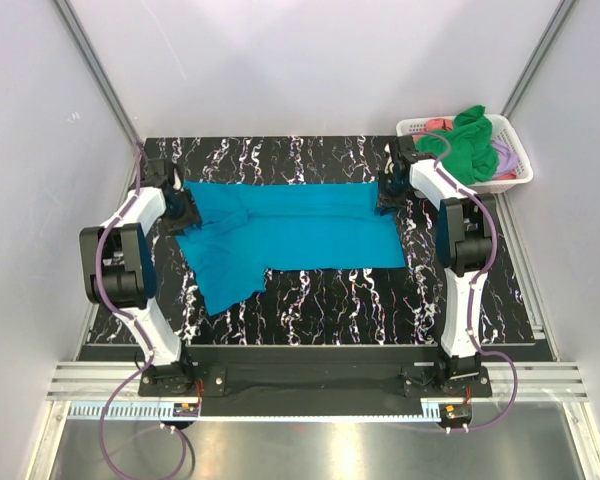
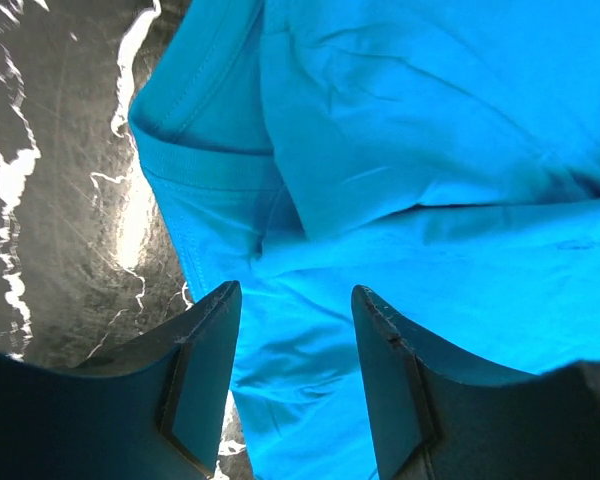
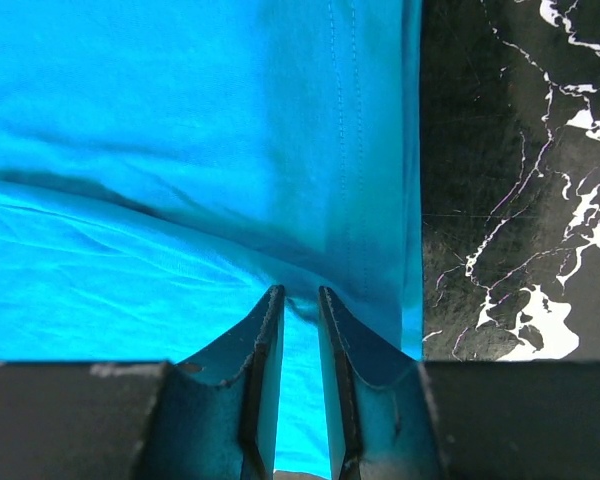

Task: Fold and stack the t-shirts
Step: Fold the tshirt

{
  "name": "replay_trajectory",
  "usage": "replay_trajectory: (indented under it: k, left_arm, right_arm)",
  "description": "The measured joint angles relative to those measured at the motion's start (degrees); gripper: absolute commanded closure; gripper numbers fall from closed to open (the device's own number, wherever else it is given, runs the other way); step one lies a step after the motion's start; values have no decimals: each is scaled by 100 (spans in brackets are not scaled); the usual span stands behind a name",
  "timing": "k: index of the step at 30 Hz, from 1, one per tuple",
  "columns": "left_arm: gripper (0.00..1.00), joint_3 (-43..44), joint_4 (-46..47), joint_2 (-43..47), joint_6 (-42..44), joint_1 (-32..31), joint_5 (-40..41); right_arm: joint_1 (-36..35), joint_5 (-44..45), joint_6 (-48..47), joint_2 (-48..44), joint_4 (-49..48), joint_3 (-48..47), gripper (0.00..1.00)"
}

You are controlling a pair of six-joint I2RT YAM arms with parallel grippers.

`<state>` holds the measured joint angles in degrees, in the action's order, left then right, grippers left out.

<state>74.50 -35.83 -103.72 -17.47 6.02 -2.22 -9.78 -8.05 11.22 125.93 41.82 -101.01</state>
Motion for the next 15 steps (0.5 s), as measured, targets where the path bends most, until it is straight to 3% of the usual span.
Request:
replay_trajectory:
  k: [9, 15]
  left_arm:
    - [47, -201, 85, -205, -50, 81, -170]
    - [58, -201, 168, -450, -59, 81, -280]
  right_arm:
    - [0, 9, -15, 0, 2, 0, 73]
    - [-2, 70, -35, 0, 2, 0, 73]
